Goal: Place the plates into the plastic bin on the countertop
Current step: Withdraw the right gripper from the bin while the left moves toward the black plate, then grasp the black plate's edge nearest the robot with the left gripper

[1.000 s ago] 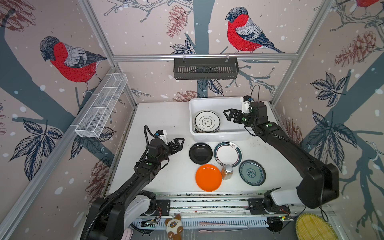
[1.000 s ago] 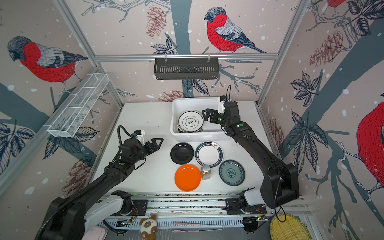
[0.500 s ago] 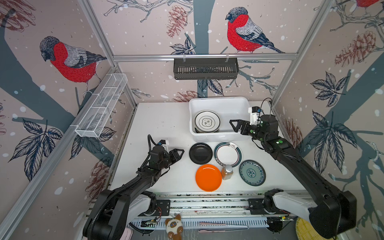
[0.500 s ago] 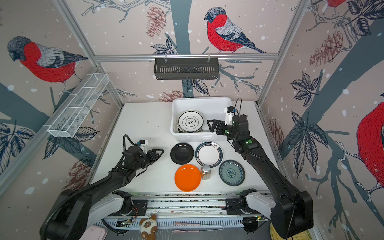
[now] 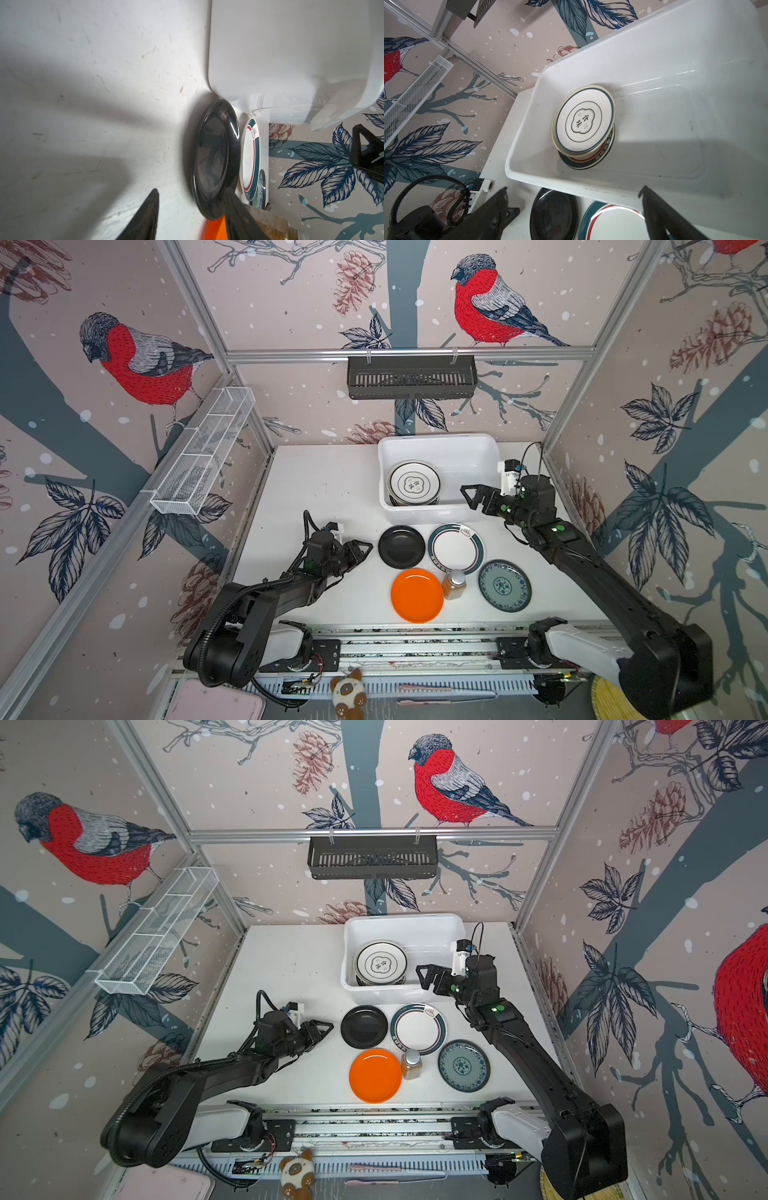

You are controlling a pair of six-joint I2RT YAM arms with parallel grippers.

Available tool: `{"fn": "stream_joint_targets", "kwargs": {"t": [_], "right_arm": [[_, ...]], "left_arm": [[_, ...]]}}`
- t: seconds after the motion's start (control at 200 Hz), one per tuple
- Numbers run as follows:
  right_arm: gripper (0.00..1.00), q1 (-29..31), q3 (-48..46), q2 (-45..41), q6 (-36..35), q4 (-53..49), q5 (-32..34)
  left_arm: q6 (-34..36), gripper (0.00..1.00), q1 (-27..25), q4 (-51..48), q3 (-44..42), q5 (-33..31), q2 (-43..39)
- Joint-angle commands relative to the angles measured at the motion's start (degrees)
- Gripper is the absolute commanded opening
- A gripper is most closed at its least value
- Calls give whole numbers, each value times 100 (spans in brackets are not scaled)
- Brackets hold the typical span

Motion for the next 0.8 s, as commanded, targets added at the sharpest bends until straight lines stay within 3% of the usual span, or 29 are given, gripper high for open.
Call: {"fn": "stream_joint_targets", "kwargs": {"t": [0.0,0.796], "right_arm": [[100,-14,-13,15,43,130,-56],[100,-140,-72,-64,132,-69,7]], "left_arm": [[108,46,-49,347,30,-29,157],[143,40,-401,950,525,77,1596]]}}
